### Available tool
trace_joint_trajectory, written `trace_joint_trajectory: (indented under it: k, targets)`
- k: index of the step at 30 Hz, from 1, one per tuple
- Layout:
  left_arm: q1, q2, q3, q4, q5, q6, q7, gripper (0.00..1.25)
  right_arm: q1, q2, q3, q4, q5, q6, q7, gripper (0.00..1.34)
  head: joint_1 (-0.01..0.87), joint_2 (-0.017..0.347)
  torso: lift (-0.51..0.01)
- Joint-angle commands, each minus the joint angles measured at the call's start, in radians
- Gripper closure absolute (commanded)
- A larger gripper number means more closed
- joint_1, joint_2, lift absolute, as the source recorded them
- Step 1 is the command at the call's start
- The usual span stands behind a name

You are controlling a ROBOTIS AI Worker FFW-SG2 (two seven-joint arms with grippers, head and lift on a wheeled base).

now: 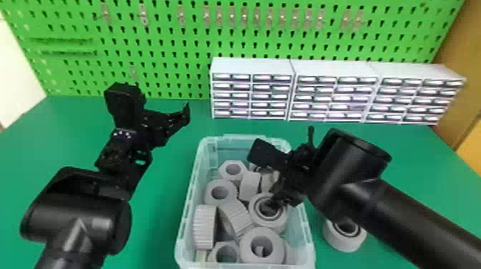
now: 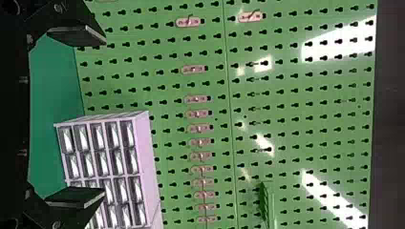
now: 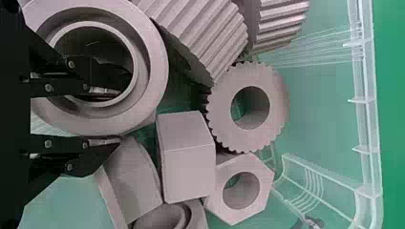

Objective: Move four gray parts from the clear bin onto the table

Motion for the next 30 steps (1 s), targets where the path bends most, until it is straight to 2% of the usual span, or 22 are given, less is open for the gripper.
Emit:
trace_joint_trajectory:
  k: [1, 7, 17, 23, 30]
  targets:
    - [0.0, 0.0, 0.0, 0.001, 0.0, 0.0, 0.0, 0.16, 0.001, -0.001, -0.004, -0.001, 0.0, 0.0, -0.001, 1.08, 0.678, 0.034, -0.05]
    - [0.0, 0.001, 0.0, -0.001, 0.0, 0.0, 0.0, 0.16, 0.0, -0.001, -0.021, -0.007, 0.022, 0.0, -0.001, 1.08, 0.678, 0.034, -0.05]
    - [0.003, 0.0, 0.003, 0.001, 0.002, 0.0, 0.0, 0.16, 0.001, 0.023, -0.078, -0.072, 0.132, 0.02, -0.001, 1.08, 0.678, 0.034, -0.05]
    - [0.006, 0.0, 0.008, -0.001, 0.003, 0.0, 0.0, 0.16, 0.023, 0.042, -0.15, -0.114, 0.184, 0.03, -0.001, 1.08, 0.678, 0.034, -0.05]
    - [0.014, 0.0, 0.015, -0.001, 0.005, 0.0, 0.0, 0.16, 0.07, 0.058, -0.279, -0.207, 0.328, 0.083, -0.001, 1.08, 0.678, 0.034, -0.05]
